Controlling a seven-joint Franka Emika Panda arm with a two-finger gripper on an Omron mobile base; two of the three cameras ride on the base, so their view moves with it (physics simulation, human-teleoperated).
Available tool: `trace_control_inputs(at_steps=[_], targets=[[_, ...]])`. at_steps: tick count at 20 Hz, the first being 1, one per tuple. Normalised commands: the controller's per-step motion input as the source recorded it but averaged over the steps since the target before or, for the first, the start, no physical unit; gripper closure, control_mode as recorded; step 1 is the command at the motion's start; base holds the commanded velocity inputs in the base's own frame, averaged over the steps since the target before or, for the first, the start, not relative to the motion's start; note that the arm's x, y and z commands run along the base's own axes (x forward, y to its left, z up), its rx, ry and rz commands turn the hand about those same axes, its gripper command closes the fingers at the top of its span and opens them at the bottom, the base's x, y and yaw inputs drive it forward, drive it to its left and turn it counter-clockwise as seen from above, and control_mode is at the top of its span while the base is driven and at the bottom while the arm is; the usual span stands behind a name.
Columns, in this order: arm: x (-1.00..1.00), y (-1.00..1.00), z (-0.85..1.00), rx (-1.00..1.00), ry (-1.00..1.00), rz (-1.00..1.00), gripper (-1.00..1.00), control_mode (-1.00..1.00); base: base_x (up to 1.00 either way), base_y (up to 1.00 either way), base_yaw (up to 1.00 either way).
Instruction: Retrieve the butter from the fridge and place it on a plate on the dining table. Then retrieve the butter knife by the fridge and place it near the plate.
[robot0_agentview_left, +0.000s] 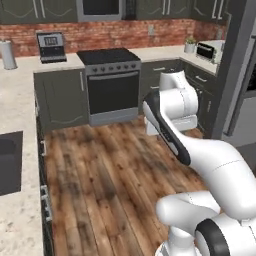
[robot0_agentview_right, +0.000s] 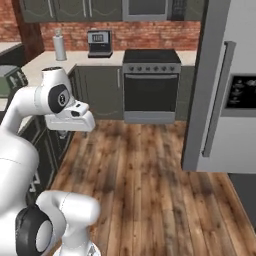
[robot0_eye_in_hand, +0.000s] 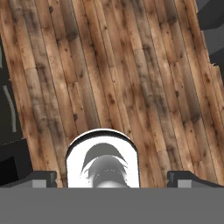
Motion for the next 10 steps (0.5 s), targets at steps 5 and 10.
trace_control_inputs(at_steps=[5,10], targets=[[0.00,0.00,0.00,0.00,0.00,0.00,-1.00,1.00,1.00,0.78,-0.15],[0.00,0.00,0.00,0.00,0.00,0.00,-1.00,1.00,1.00,0.00,-0.23]])
